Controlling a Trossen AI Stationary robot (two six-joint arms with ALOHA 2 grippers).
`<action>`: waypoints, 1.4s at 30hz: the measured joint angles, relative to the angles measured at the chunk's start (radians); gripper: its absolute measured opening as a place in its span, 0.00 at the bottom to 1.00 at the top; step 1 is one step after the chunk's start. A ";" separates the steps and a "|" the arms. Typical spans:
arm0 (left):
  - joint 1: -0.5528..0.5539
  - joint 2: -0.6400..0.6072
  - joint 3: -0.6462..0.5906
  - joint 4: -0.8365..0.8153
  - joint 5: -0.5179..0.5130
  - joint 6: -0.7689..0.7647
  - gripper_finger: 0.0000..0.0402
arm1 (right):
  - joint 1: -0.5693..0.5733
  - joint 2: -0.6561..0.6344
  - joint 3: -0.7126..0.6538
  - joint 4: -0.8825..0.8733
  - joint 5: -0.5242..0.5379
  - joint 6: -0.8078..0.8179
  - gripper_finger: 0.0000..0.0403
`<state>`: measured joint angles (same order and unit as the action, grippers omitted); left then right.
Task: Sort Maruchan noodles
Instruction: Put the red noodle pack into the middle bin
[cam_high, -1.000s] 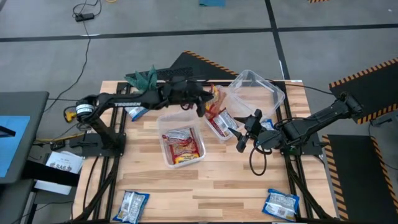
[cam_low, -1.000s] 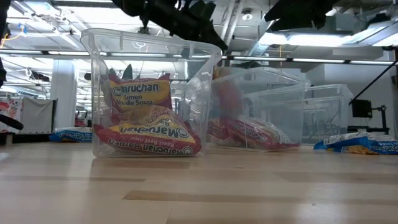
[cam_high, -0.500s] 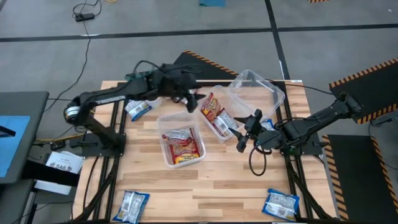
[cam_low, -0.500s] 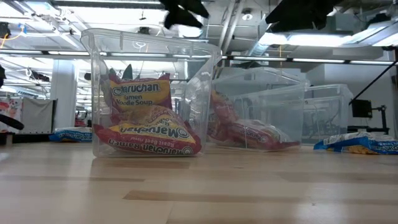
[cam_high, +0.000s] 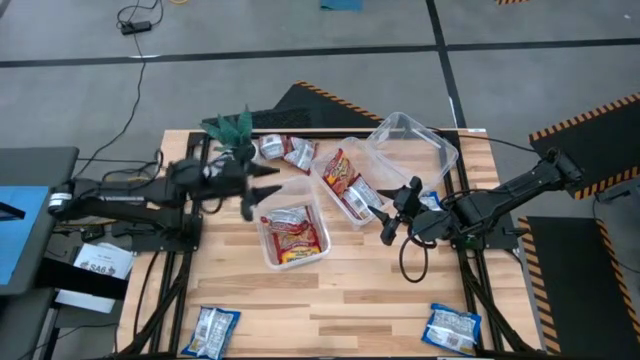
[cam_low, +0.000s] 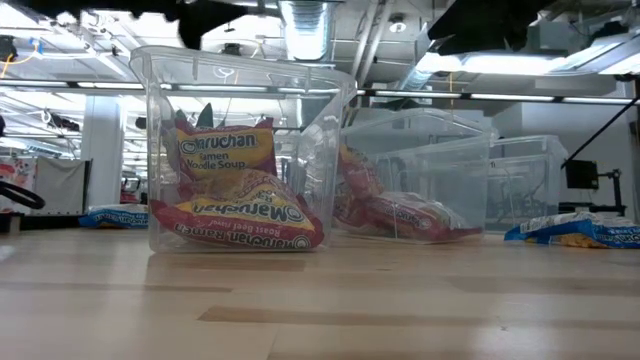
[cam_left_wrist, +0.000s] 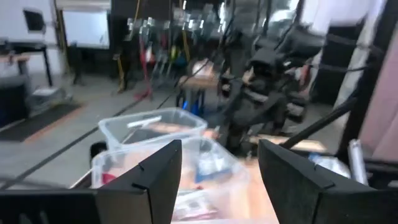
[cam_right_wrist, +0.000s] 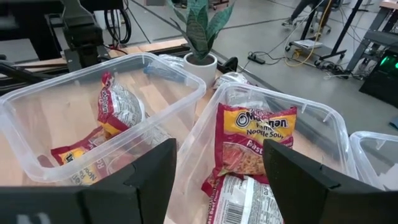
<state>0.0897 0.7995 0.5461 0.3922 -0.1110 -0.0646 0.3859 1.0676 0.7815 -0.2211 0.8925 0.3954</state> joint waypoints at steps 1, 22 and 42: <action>-0.010 -0.031 -0.061 0.062 -0.001 -0.010 0.49 | -0.001 0.000 0.000 0.000 0.000 0.000 0.65; -0.039 -0.174 -0.367 0.388 -0.036 -0.060 0.49 | -0.134 0.110 -0.001 0.145 -0.005 -0.015 0.65; 0.246 0.442 0.642 -0.751 -0.304 -0.262 0.49 | -0.166 0.144 0.087 0.226 -0.266 -0.187 0.65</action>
<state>0.3357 1.2413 1.1885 -0.3593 -0.4147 -0.3265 0.2197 1.2115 0.8684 0.0046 0.6270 0.2089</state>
